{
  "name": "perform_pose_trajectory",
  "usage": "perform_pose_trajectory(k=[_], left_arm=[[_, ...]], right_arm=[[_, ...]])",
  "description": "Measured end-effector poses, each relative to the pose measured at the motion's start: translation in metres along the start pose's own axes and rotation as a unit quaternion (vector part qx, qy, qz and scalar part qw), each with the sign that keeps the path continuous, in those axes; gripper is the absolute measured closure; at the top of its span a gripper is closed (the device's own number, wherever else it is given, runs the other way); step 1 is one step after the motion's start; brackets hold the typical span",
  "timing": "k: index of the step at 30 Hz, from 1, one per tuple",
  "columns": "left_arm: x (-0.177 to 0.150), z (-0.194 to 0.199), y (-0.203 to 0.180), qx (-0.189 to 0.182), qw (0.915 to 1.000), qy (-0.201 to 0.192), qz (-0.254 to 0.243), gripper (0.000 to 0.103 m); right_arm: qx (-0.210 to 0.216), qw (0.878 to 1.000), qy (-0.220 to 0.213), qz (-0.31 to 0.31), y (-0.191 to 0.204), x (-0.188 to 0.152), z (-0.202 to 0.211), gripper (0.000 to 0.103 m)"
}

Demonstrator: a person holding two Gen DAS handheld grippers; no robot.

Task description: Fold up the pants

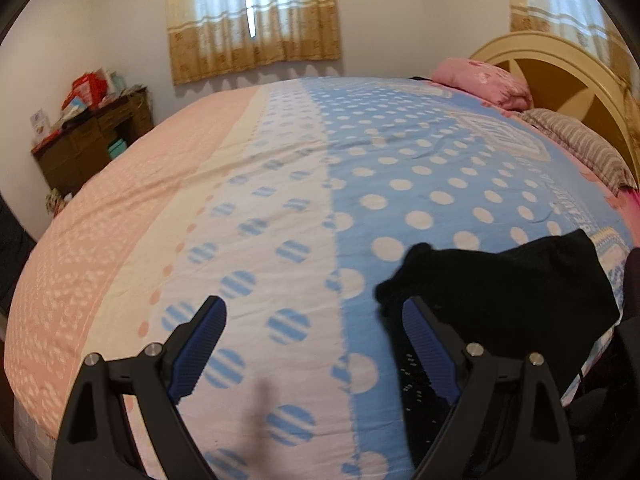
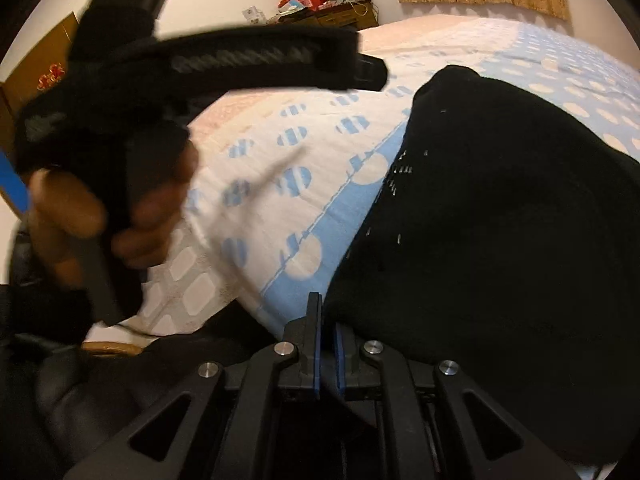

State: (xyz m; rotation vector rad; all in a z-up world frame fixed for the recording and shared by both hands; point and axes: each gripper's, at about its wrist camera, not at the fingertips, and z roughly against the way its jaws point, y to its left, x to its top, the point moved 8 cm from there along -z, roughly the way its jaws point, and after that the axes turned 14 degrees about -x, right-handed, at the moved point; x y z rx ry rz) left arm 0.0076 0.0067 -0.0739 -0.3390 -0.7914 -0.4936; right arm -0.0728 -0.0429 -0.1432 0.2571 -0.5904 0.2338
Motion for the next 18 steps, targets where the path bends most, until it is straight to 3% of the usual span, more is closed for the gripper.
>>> perform_pose_trajectory(k=[2,5,6,8,10,12,13,16,17,18], left_arm=[[0.003,0.0,-0.005,-0.002,0.9999,-0.004,-0.01,0.011],[0.006,-0.005,-0.01,-0.005,1.0,-0.005,-0.006,0.011],[0.007,-0.008,-0.012,-0.005,1.0,-0.006,-0.001,0.011],[0.009,-0.014,-0.017,-0.006,0.9999,-0.008,0.006,0.011],[0.009,-0.022,-0.023,-0.004,0.9999,-0.007,0.009,0.011],[0.004,-0.032,-0.03,0.002,1.0,0.005,0.006,0.011],[0.0,-0.035,-0.033,0.005,0.9999,0.013,0.002,0.011],[-0.015,-0.044,-0.033,0.019,0.9992,0.036,-0.001,0.01],[-0.021,-0.048,-0.032,0.02,0.9987,0.047,0.003,0.01],[-0.024,-0.05,-0.031,0.022,0.9984,0.052,0.006,0.009]], right_arm=[[0.044,0.999,0.0,0.006,0.0,-0.008,0.028,0.096],[0.046,0.998,-0.041,0.009,-0.016,-0.009,0.073,0.096],[0.023,0.998,-0.066,0.001,-0.03,-0.004,0.09,0.096],[-0.066,0.991,-0.11,-0.032,-0.072,0.007,0.116,0.096],[-0.177,0.972,-0.131,-0.076,-0.127,0.015,0.129,0.096],[-0.252,0.953,-0.119,-0.119,-0.171,0.014,0.125,0.096],[-0.272,0.944,-0.114,-0.146,-0.19,0.009,0.12,0.096],[-0.26,0.939,-0.078,-0.21,-0.218,-0.011,0.095,0.096],[-0.247,0.939,-0.076,-0.229,-0.22,-0.014,0.089,0.096],[-0.23,0.936,-0.101,-0.248,-0.221,-0.017,0.092,0.096]])
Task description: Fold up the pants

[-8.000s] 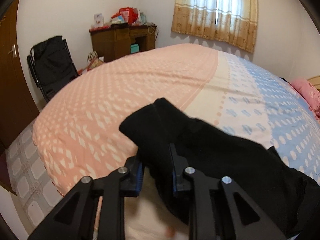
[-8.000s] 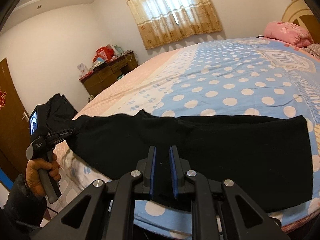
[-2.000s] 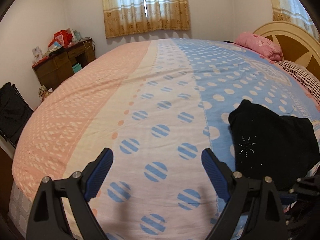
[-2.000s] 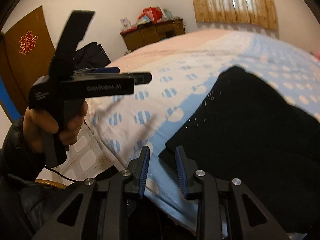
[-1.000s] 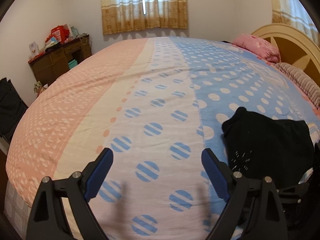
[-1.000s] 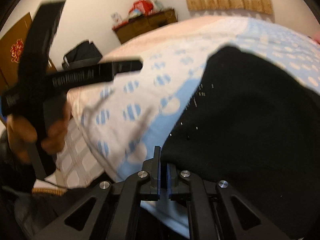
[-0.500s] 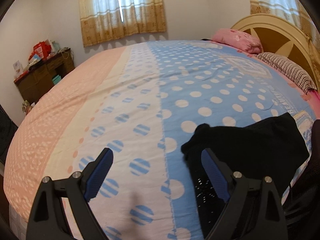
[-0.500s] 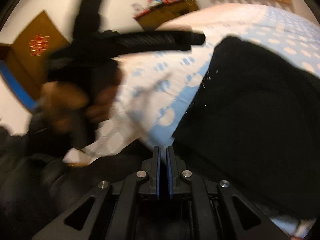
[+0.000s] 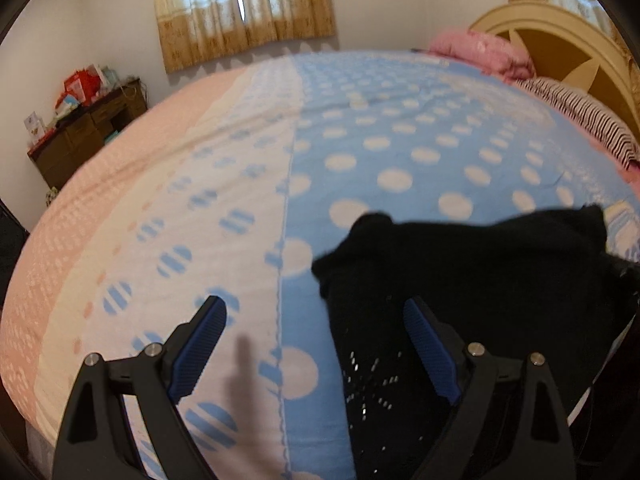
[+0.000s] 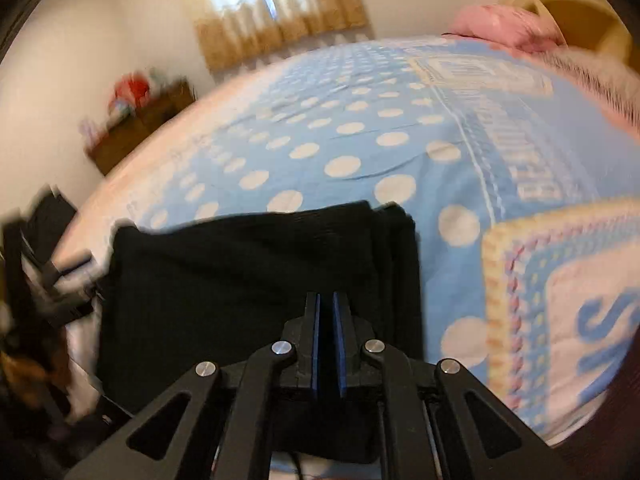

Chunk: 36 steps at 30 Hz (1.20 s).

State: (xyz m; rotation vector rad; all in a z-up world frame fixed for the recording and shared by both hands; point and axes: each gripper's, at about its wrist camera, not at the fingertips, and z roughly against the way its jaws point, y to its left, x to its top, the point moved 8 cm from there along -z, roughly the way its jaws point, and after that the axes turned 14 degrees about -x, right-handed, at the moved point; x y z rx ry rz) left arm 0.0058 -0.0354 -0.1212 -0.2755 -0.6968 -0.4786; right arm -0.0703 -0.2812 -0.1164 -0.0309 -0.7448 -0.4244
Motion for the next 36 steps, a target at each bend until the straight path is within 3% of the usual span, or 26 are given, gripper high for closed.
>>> perform_pose_trajectory(k=[6,9,10,11,12,13,16,23,27,31,36], left_arm=[[-0.003,0.003,0.002,0.007,0.9999,0.004,0.007,0.004],[-0.002,0.011,0.002,0.003,1.0,0.001,0.005,0.004],[-0.001,0.013,0.002,0.003,1.0,-0.001,0.007,0.004],[0.0,0.015,0.003,0.003,1.0,-0.002,0.009,0.004],[0.001,0.017,0.004,0.002,0.9999,-0.003,0.013,0.004],[0.001,0.017,0.005,0.002,0.9998,-0.003,0.018,0.004],[0.003,0.02,0.004,-0.01,0.9995,-0.001,0.031,0.004],[0.007,0.033,-0.01,-0.067,0.9962,-0.026,0.049,0.0],[-0.005,0.013,-0.011,-0.067,0.9955,0.011,0.067,0.0],[-0.02,-0.001,-0.013,-0.078,0.991,0.044,0.099,0.0],[-0.023,0.0,-0.016,-0.072,0.9918,0.046,0.094,0.0]], right_arm=[[0.0,1.0,0.005,-0.012,0.002,0.004,0.007,0.095],[0.01,0.999,-0.04,-0.02,-0.006,0.004,0.035,0.093],[0.017,0.998,-0.057,-0.024,-0.006,0.008,0.045,0.078],[0.019,0.997,-0.069,-0.028,-0.006,0.012,0.05,0.05],[0.021,0.996,-0.084,-0.033,-0.007,0.016,0.057,0.028],[0.025,0.993,-0.108,-0.039,-0.007,0.02,0.066,0.026],[0.013,0.993,-0.116,-0.026,-0.004,0.023,0.07,0.026],[-0.012,0.996,-0.059,-0.065,-0.035,0.009,0.041,0.026],[-0.011,0.996,-0.031,-0.086,-0.047,-0.001,0.028,0.026],[-0.027,0.998,-0.035,-0.054,-0.039,-0.003,0.026,0.026],[-0.017,0.997,-0.016,-0.069,-0.041,-0.01,0.018,0.026]])
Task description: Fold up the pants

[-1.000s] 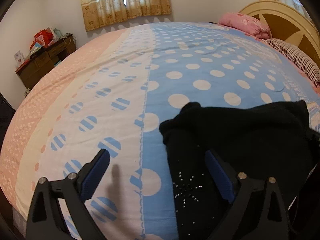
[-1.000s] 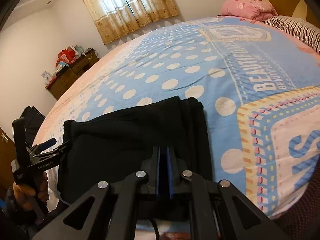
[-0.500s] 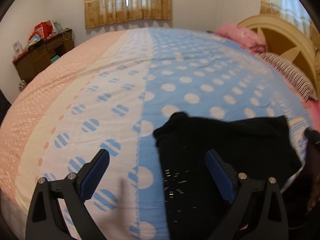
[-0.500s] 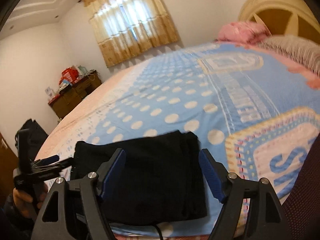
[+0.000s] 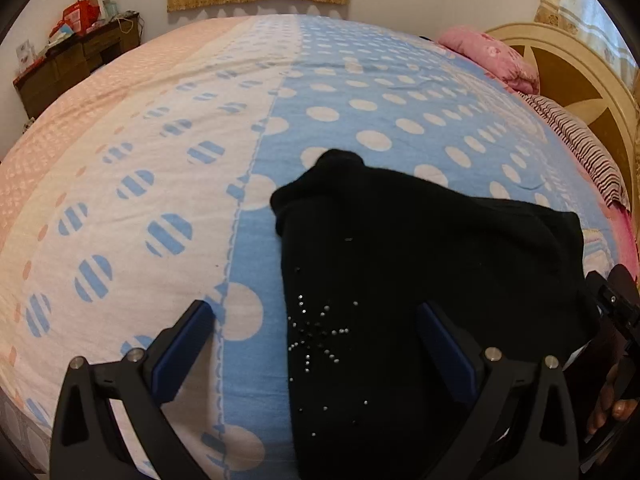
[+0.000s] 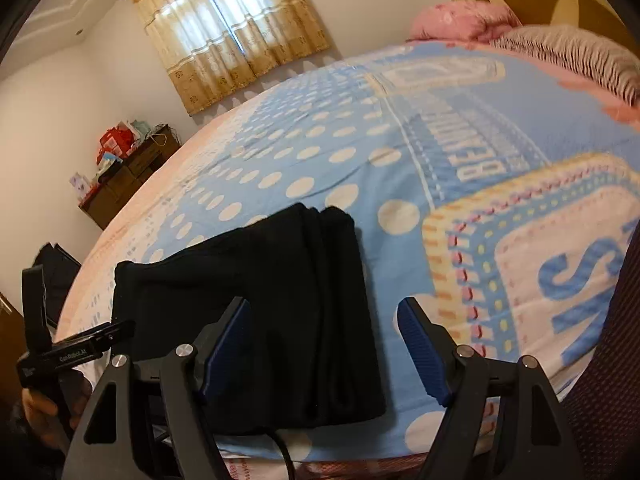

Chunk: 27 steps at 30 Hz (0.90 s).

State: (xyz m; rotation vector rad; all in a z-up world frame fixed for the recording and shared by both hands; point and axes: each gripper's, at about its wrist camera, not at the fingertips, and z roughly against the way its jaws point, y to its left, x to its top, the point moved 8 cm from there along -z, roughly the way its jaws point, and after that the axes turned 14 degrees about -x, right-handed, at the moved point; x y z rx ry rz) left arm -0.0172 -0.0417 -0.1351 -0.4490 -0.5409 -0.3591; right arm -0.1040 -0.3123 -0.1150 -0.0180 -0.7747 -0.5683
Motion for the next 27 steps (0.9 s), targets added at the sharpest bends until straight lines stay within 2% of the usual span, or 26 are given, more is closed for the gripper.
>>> perform_pose_trajectory(k=[6,11,15,18,19,21,23,27], left_arm=[[-0.002,0.001,0.0,-0.002,1.0,0.001,0.0,0.0],[-0.003,0.0,0.0,-0.003,1.0,0.0,-0.001,0.0],[-0.004,-0.001,-0.002,-0.008,1.0,0.0,-0.002,0.0],[-0.004,-0.002,-0.007,-0.021,0.9998,-0.001,-0.005,0.007],[-0.004,-0.001,-0.01,-0.025,0.9997,-0.002,-0.008,0.013],[-0.004,-0.001,-0.014,-0.03,0.9994,-0.002,-0.016,0.02],[-0.004,-0.001,-0.019,-0.041,0.999,0.0,-0.02,0.032],[-0.003,-0.002,-0.022,-0.041,0.9989,0.001,-0.02,0.036]], right_arm=[[-0.003,1.0,0.004,-0.012,-0.006,-0.002,-0.001,0.026],[0.002,0.999,0.045,0.008,0.005,-0.019,-0.017,0.026],[-0.01,0.999,0.035,0.025,0.014,-0.026,-0.019,0.026],[-0.015,0.998,0.033,0.042,0.02,-0.03,-0.019,0.027],[-0.011,0.998,0.033,0.046,0.022,-0.03,-0.018,0.029],[-0.011,0.998,0.03,0.048,0.023,-0.029,-0.017,0.047],[0.002,0.999,0.031,0.04,0.023,-0.029,-0.016,0.055],[0.002,0.998,0.025,0.055,0.028,-0.03,-0.014,0.063]])
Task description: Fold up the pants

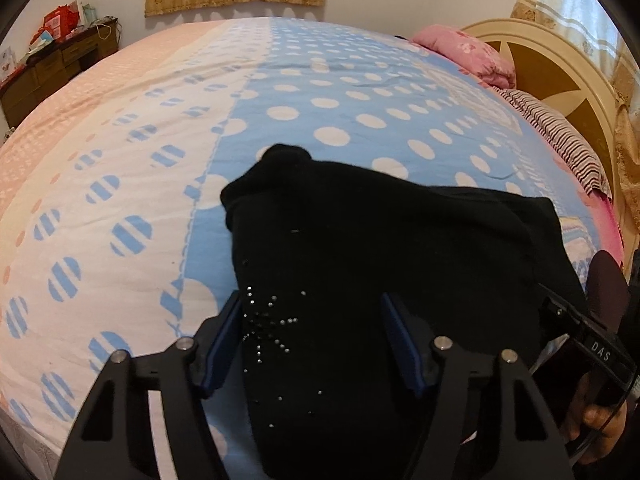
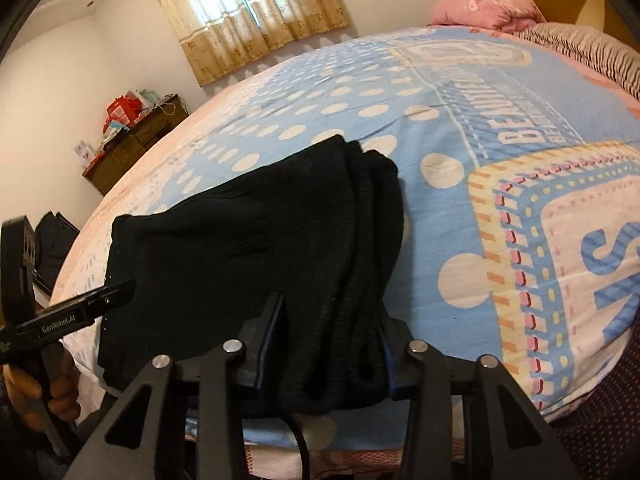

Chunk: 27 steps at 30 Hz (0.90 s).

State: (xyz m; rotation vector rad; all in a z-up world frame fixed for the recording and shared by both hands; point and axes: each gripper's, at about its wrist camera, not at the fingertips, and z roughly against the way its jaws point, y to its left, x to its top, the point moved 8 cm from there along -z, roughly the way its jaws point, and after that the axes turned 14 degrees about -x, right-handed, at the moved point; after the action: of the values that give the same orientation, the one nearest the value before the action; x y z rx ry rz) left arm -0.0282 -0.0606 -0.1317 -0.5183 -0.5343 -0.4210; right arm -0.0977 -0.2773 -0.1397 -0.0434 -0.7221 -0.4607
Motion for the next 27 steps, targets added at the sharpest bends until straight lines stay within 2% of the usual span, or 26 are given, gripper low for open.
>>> perform_pose_trajectory(k=[2,3,4,7,9,13,15,17,22,24,26,27], left_arm=[[0.001,0.001,-0.003,-0.004,1.0,-0.003,-0.004,0.051],[0.002,0.001,-0.005,-0.004,0.9999,-0.004,-0.009,0.054],[0.002,0.001,-0.007,-0.004,0.9999,-0.003,-0.013,0.057],[0.003,0.0,-0.007,-0.002,0.9999,-0.002,-0.015,0.057],[0.003,-0.001,-0.005,-0.001,0.9999,-0.002,-0.011,0.055],[0.003,-0.003,0.001,0.002,0.9999,-0.003,0.009,0.04],[0.002,-0.003,0.003,-0.001,0.9998,-0.005,0.018,0.037],[0.002,-0.004,0.001,-0.003,0.9999,-0.003,0.017,0.03],[0.001,-0.006,-0.001,0.002,0.9999,-0.002,0.015,0.029],[0.002,-0.006,-0.001,-0.001,0.9999,-0.001,0.01,0.036],[0.003,-0.005,-0.005,-0.007,1.0,-0.001,0.003,0.053],[0.004,-0.005,-0.006,-0.008,1.0,-0.001,-0.002,0.057]], right_arm=[[-0.005,1.0,-0.004,0.009,0.003,-0.001,0.0,0.064],[-0.007,1.0,-0.005,0.012,0.004,0.0,0.0,0.064],[-0.005,1.0,-0.004,0.009,0.003,0.0,0.0,0.064],[0.013,1.0,0.002,-0.017,-0.003,0.002,0.0,0.062],[0.024,0.999,0.002,-0.036,-0.006,0.004,0.0,0.058],[0.022,0.999,0.006,-0.037,-0.005,0.004,-0.004,0.053],[0.027,0.999,0.005,-0.039,-0.004,0.003,-0.005,0.049],[0.03,0.999,0.003,-0.04,-0.004,0.002,-0.006,0.048],[0.034,0.998,0.005,-0.046,-0.004,0.002,-0.006,0.048],[0.028,0.999,0.005,-0.032,-0.003,0.002,-0.006,0.05],[0.015,1.0,0.003,-0.017,-0.002,0.001,-0.006,0.058],[0.013,1.0,0.002,-0.012,-0.001,0.0,-0.005,0.062]])
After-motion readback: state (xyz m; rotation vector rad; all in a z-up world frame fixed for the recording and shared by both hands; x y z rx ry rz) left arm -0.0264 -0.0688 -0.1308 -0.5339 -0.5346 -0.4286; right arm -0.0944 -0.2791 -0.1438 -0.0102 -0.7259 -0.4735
